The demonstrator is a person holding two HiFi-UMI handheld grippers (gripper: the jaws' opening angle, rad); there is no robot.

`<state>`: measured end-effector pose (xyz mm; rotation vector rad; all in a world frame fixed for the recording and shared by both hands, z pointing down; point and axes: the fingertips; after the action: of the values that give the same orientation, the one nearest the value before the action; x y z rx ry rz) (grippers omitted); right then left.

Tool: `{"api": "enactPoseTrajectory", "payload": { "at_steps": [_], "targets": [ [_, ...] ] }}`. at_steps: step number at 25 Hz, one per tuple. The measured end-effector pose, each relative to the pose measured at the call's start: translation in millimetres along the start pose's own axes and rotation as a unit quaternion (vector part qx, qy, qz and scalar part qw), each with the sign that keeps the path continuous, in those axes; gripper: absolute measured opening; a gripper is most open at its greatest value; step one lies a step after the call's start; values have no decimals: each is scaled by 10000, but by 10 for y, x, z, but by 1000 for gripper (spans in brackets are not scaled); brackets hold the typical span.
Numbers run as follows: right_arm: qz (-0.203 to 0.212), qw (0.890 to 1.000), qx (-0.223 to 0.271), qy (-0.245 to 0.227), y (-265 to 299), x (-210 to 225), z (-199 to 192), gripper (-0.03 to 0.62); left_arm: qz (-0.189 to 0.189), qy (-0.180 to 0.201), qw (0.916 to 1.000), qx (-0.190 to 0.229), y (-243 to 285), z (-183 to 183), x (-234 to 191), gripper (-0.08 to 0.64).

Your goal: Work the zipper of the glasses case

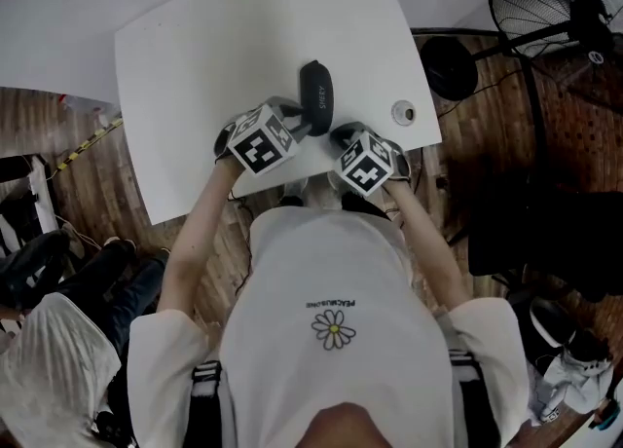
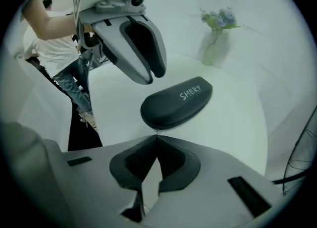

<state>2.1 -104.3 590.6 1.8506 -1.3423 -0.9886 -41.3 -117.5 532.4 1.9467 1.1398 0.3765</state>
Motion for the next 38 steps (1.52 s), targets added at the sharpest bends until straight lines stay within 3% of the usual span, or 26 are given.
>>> {"api": "enactPoseTrajectory", "payload": {
  "at_steps": [5, 10, 21, 26, 29, 33, 36, 38],
  "targets": [
    [-595, 9975, -246, 301, -107, 492, -383, 8, 171, 972, 9951, -58, 293, 488, -81, 103],
    [-686, 9964, -262, 432, -124, 594, -502, 8, 189, 1559, 9859, -582, 635, 587, -233, 23],
    [-314, 9969, -141, 704, -234, 384, -477, 8, 399, 1460, 9876, -406, 717, 616, -248, 14],
    [-234, 9936, -39, 1101, -191, 160, -342, 8, 393, 1376, 9893, -289, 747, 655, -242, 14],
    [-367, 9856, 25, 1650, -121, 101, -220, 8, 387, 1285, 9907, -213, 738, 652, -252, 14],
    [-559, 9629, 54, 2638, -57, 73, -157, 8, 321, 1160, 9927, -108, 737, 644, -262, 14],
    [-534, 9611, 12, 2710, -48, 80, -166, 8, 208, 1314, 9911, -98, 747, 654, -259, 14],
    [-541, 9644, -41, 2588, -64, 70, -205, 8, 54, 1661, 9857, -284, 728, 641, -230, 14]
  ]
}}
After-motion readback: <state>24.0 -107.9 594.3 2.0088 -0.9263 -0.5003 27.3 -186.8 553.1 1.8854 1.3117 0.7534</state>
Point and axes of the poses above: the fingertips, and each gripper's own axes: y forward along the fingers, x to its right, z out of its top, and after that the axes turned 9 degrees about -z, right-handed
